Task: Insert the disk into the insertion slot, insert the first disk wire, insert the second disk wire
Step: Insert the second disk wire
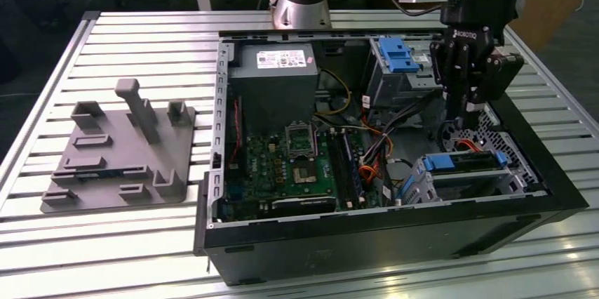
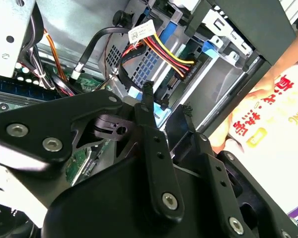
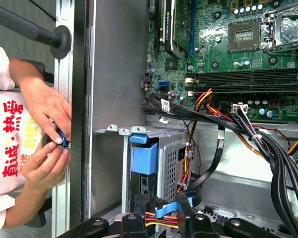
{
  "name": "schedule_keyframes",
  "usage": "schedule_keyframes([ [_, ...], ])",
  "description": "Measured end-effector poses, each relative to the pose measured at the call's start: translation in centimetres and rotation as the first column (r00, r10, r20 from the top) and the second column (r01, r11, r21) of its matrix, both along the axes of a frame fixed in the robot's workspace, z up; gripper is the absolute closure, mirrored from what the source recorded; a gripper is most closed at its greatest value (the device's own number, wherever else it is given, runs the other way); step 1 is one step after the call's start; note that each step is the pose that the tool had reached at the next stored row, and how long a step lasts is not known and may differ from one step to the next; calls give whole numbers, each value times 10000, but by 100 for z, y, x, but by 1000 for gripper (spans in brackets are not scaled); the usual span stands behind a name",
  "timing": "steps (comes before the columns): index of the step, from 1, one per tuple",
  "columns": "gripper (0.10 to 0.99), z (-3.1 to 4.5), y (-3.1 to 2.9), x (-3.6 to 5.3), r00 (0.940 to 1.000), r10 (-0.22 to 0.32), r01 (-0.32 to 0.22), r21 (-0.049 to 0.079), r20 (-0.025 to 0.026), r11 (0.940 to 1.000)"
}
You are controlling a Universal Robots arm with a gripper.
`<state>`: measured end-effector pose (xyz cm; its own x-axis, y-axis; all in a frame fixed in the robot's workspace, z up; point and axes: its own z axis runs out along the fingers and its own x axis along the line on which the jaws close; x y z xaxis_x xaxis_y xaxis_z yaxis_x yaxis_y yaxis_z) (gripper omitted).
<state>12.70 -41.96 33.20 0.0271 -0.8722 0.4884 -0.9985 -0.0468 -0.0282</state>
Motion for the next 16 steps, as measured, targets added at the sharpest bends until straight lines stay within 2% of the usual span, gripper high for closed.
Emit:
schedule_keyframes([
  [7, 725, -2, 0, 0, 10000, 0, 0, -2, 0, 10000],
  [8, 796, -3, 0, 0, 10000, 0, 0, -1, 0, 10000],
  [16, 796, -5, 0, 0, 10000, 1, -1, -2, 0, 10000],
])
